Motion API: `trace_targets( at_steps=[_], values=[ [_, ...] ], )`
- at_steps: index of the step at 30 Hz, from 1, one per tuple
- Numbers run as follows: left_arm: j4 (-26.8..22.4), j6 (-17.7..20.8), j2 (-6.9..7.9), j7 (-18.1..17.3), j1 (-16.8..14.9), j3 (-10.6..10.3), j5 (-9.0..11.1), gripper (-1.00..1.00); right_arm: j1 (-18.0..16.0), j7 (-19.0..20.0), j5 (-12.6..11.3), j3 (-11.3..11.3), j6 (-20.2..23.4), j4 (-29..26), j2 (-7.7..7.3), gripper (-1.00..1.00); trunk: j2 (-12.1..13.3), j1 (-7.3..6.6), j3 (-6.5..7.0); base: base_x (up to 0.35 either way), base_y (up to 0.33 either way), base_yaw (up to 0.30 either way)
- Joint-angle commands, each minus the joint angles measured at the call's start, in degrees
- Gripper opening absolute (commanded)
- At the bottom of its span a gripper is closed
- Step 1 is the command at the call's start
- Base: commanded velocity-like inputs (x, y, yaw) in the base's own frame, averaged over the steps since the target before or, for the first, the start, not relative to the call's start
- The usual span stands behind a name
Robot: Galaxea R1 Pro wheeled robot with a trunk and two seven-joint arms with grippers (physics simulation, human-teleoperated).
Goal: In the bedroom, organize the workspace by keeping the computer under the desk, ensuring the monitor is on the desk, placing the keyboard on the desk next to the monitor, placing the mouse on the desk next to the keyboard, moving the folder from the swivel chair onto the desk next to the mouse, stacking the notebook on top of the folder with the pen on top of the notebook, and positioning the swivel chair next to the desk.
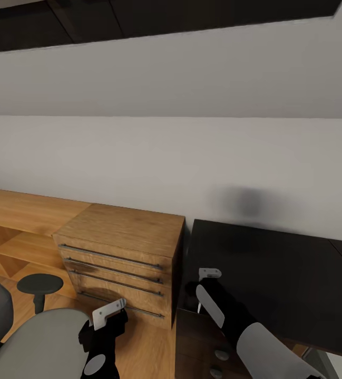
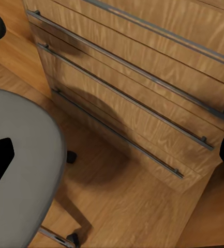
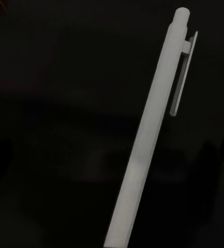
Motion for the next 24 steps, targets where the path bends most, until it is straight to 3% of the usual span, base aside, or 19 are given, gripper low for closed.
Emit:
trace_targets(
  at_steps=[1,9,10,24],
  values=[
    [-0.09,0.49,0.05,0.39,-0.07,-0.11,0.11,1.0,-0.06,-0.58,-0.6,0.23,0.07,-0.06,-0.15,1.0,-0.04,0.0,-0.06,0.0,0.0,0.0],
    [-0.09,0.49,0.05,0.39,-0.07,-0.11,0.11,1.0,-0.06,-0.63,-0.6,0.23,0.08,-0.13,-0.26,1.0,-0.04,0.0,-0.06,0.0,0.0,0.0],
    [-0.09,0.49,0.05,0.39,-0.07,-0.11,0.11,1.0,-0.06,-0.64,-0.6,0.23,0.08,-0.14,-0.26,-1.0,-0.04,0.0,-0.06,0.0,0.0,0.0],
    [-0.09,0.49,0.05,0.39,-0.07,-0.17,0.11,1.0,-0.06,-0.75,-0.69,0.23,0.21,-0.41,-0.27,-1.0,-0.04,0.0,-0.06,0.0,0.0,0.0]
  ],
)
